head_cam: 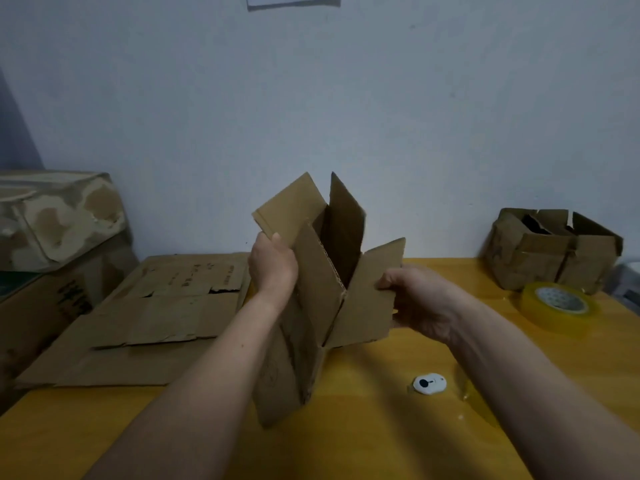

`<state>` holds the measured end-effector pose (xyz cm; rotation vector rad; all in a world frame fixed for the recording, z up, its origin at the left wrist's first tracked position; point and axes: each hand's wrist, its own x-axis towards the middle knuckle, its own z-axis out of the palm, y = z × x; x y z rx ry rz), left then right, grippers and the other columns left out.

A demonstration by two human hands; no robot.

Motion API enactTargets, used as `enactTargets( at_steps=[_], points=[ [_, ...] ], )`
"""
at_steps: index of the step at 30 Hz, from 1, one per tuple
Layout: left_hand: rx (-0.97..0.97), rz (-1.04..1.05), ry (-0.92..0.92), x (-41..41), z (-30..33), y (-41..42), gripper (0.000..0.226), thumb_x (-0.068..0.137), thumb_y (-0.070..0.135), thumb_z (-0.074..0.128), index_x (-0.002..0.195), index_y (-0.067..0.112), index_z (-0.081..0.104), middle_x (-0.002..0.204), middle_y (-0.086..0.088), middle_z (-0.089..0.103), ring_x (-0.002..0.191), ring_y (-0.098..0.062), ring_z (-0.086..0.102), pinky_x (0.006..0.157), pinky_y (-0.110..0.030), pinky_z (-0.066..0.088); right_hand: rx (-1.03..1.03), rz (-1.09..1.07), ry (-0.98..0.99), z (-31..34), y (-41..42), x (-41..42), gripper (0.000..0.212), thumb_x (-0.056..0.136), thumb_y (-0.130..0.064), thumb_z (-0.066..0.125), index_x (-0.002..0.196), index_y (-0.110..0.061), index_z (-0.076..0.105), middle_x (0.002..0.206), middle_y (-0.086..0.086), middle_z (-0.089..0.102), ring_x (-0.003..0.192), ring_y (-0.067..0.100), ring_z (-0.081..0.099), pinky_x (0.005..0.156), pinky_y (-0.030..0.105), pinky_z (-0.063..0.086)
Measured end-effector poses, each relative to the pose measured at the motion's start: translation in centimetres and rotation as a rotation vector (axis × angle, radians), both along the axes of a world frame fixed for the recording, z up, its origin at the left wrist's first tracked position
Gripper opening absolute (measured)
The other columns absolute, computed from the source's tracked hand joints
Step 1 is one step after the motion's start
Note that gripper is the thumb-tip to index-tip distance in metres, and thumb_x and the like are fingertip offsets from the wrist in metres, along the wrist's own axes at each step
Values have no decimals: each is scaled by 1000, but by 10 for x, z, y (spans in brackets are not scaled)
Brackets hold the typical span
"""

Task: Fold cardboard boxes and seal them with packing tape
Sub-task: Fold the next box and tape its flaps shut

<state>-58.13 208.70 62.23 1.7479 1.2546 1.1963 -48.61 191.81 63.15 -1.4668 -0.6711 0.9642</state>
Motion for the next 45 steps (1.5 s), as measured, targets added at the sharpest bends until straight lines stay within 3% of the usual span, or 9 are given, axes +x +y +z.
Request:
enactTargets(
  at_steps=[4, 9, 17, 22, 26, 29, 34, 39, 45],
  points=[
    [10, 107, -13, -12, 20, 5, 29, 106, 24, 26, 100, 8, 50, 87, 0, 49, 84, -21, 47, 73, -31, 34, -1, -259, -39, 31, 1, 20, 18, 98, -5, 38, 84, -7, 50, 80, 13, 60, 69, 23, 61, 58, 32, 54],
    [-139, 156, -99, -28, 22, 12, 37, 107, 23, 27, 120, -1, 52, 119, -17, 57, 107, -31, 55, 82, -35, 38, 196, -365, 190, 43, 6, 45, 12, 93, -8, 43, 83, -7, 50, 84, 14, 57, 82, 30, 63, 90, 47, 51],
    [-276, 156, -382, -23, -3, -16, 25, 105, 16, 31, 126, 7, 40, 124, -12, 49, 104, -24, 53, 83, -29, 40, 219, -332, 194, 23, 15, 40, 11, 90, -1, 44, 95, -8, 50, 92, 15, 54, 87, 26, 56, 76, 42, 54],
    [-278, 174, -376, -25, -19, -9, 67, 95, -6, 45, 150, 12, 12, 153, -12, 24, 133, -28, 40, 94, -21, 33, 74, -351, 67, 13, 12, 53, 36, 90, 4, 45, 124, -3, 48, 103, 17, 54, 96, 30, 55, 76, 41, 52],
    [-63, 155, 5, -28, -36, -10, 93, 81, 2, 72, 152, 24, 17, 157, -11, 12, 137, -30, 30, 100, -34, 43, 14, -389, -35, -11, 15, 56, 41, 94, 2, 47, 134, -8, 46, 107, 13, 53, 101, 30, 52, 86, 44, 49],
    [374, 108, 474, -24, -51, -6, 90, 82, 17, 75, 152, 24, 19, 160, -9, 7, 148, -28, 4, 120, -45, 14, 9, -403, -97, -21, 18, 58, 43, 95, -1, 48, 137, -11, 44, 108, 10, 52, 98, 28, 52, 85, 43, 49],
    [724, 156, 967, -15, -35, 12, 65, 82, 24, 74, 138, 21, 42, 161, -13, -7, 147, -33, -17, 115, -49, -15, 20, -549, -307, -37, 27, 71, 64, 93, -7, 59, 147, -25, 30, 137, 12, 44, 112, 32, 53, 84, 45, 56],
    [628, -211, 1051, -6, -31, 27, 37, 98, 24, 50, 135, 22, 52, 156, 0, 31, 149, -20, 13, 118, -44, -10, 24, -739, -221, -52, 37, 79, 47, 88, -16, 67, 126, -14, 40, 125, 17, 51, 100, 30, 59, 57, 31, 55],
    [394, -426, 972, 0, -39, 35, 45, 103, 34, 25, 135, 17, 50, 156, -1, 31, 146, -16, 22, 120, -44, -9, 105, -615, -2, -68, 53, 78, 16, 91, -12, 52, 105, -5, 52, 103, 18, 58, 99, 34, 61, 84, 42, 56]
  ],
)
